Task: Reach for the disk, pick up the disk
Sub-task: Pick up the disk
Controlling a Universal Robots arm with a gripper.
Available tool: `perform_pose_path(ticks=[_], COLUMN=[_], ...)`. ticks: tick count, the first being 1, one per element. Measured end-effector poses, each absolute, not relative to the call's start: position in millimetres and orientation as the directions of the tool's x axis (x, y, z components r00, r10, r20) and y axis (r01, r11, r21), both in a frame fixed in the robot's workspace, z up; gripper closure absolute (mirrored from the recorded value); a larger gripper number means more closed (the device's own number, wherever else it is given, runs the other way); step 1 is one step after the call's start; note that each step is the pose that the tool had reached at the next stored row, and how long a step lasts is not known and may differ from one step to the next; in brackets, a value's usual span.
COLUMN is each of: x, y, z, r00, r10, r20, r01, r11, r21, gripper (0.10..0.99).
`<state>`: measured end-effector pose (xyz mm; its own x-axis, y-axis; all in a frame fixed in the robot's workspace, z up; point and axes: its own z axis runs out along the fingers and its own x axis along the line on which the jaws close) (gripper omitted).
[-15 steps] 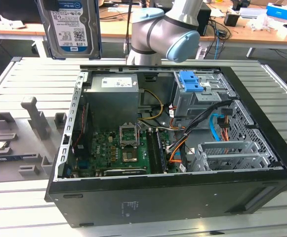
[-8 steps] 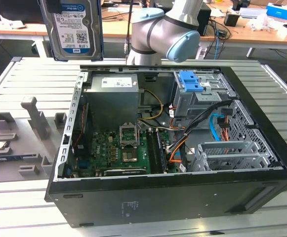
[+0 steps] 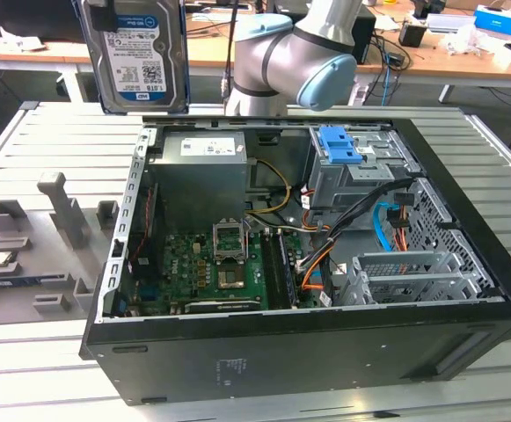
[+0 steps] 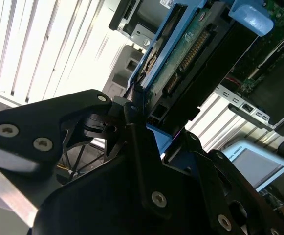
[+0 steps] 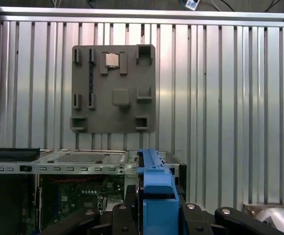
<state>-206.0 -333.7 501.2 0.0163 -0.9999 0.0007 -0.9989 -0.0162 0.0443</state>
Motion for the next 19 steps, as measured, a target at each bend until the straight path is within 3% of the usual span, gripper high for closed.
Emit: perform_pose_path(ticks=[19], x=[-196.4], y=[-333.7], z=[488.1], r00=[0.016], r10=[-1.0], r20=[0.001], r01=[-0.999], r11=[-0.016], r21=[0.044], gripper=[0.718])
